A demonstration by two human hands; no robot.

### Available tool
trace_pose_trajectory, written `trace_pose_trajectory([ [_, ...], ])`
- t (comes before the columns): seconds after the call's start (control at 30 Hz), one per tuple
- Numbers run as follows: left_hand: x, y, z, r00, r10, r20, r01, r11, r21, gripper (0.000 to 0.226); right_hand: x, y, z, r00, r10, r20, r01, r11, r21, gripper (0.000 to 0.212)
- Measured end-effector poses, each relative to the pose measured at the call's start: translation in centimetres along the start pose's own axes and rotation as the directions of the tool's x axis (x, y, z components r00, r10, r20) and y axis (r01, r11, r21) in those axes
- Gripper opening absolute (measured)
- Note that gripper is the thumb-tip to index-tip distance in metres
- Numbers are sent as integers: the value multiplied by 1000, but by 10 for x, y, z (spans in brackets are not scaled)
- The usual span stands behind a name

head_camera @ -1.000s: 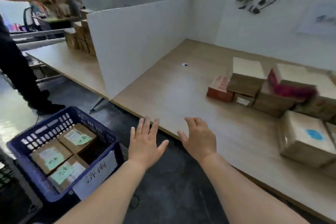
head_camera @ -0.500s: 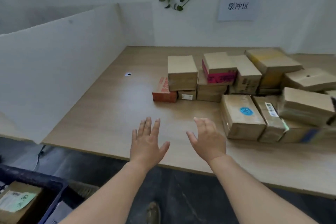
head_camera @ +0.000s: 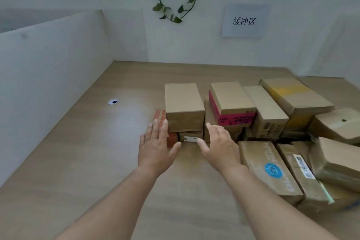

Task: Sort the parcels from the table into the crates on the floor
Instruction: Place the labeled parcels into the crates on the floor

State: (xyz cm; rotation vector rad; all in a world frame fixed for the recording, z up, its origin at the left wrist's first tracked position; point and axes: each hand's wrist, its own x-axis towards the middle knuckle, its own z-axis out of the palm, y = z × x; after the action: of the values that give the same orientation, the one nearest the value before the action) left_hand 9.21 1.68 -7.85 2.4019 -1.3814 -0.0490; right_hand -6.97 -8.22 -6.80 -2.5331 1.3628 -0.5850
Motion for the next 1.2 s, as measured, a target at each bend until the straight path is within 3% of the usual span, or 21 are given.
trace_pose_trajectory([
  [0.23,108,-8,3,1000,-6,9,7,998,-65,81,108,-11,15,992,61,108,-64,998,26,74],
  [0.47,179,-15,14,986,-86,143,116,969,-218,82,180,-15,39,937,199,288,-246,960,136,79],
  [0.53,189,-17,18,975,-107,197,162,943,-290,82,193,-14,40,894,265,363,-363,901,236,73],
  [0.63,202,-23,28,936,-170,307,289,870,-399,81,209,-10,42,803,342,489,-573,669,473,60],
  [0.7,203,-23,31,922,-195,334,330,846,-418,78,212,-8,42,773,339,536,-617,596,514,54],
  [0.83,195,-21,26,931,-190,311,324,823,-467,74,204,-6,35,774,325,544,-614,596,518,70],
  [1.0,168,-15,0,945,-142,295,291,779,-555,87,174,-12,11,813,304,497,-554,667,498,86],
  [1.1,143,-15,-16,956,-117,269,260,763,-592,87,149,-18,-1,842,231,488,-498,679,539,73],
  [1.2,112,-20,-27,960,-119,253,251,763,-596,85,121,-26,-13,852,173,494,-487,610,625,53],
])
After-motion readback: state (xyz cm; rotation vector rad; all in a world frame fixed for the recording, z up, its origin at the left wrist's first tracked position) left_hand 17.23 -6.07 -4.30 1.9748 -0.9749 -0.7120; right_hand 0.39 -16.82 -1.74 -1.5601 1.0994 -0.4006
